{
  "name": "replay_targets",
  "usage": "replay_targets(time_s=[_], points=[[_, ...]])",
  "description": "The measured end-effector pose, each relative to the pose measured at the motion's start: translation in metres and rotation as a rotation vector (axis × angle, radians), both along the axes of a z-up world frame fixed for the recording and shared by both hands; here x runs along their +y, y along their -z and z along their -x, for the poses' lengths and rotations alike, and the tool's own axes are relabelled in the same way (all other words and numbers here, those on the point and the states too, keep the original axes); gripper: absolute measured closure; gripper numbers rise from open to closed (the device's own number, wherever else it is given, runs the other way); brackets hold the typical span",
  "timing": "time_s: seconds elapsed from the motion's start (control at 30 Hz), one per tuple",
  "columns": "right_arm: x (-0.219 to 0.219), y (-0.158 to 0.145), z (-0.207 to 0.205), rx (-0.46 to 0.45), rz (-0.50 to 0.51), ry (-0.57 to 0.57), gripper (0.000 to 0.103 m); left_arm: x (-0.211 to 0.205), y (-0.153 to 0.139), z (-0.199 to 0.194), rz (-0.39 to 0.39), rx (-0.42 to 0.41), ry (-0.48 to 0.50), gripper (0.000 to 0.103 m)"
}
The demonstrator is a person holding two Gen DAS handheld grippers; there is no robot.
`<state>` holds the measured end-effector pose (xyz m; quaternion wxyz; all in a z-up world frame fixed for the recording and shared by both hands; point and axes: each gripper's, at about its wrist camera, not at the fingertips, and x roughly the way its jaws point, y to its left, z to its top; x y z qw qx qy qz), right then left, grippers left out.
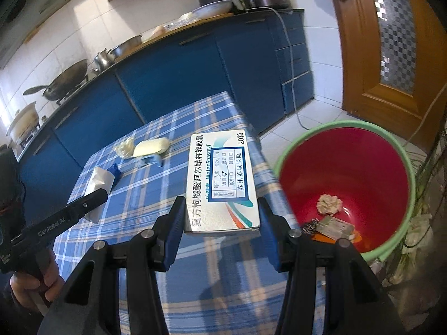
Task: Collect trash
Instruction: 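Lift the plastic pack and medicine box and carry both over the bucket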
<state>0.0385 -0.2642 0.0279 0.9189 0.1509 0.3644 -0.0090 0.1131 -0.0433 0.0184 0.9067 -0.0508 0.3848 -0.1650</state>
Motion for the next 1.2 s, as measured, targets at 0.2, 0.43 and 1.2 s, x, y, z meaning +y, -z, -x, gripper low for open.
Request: replay_targets(time_s=[0.2, 0.43, 1.2], points=[[-0.019, 0.0, 0.009, -0.008, -0.016, 0.045, 0.05, -0.033, -0.007, -0.001, -0.016, -0.02, 0.066, 0.072], [-0.044, 0.002, 0.019, -0.009, -0.036, 0.096, 0.05, -0.075, -0.013, -0.003, -0.028, -0.04, 0.148, 0.072], [-0.117, 0.037, 0.025, 0.065, -0.095, 0.267, 0.05, -0.181, 0.015, -0.018, -0.103, 0.004, 0.336, 0.072]])
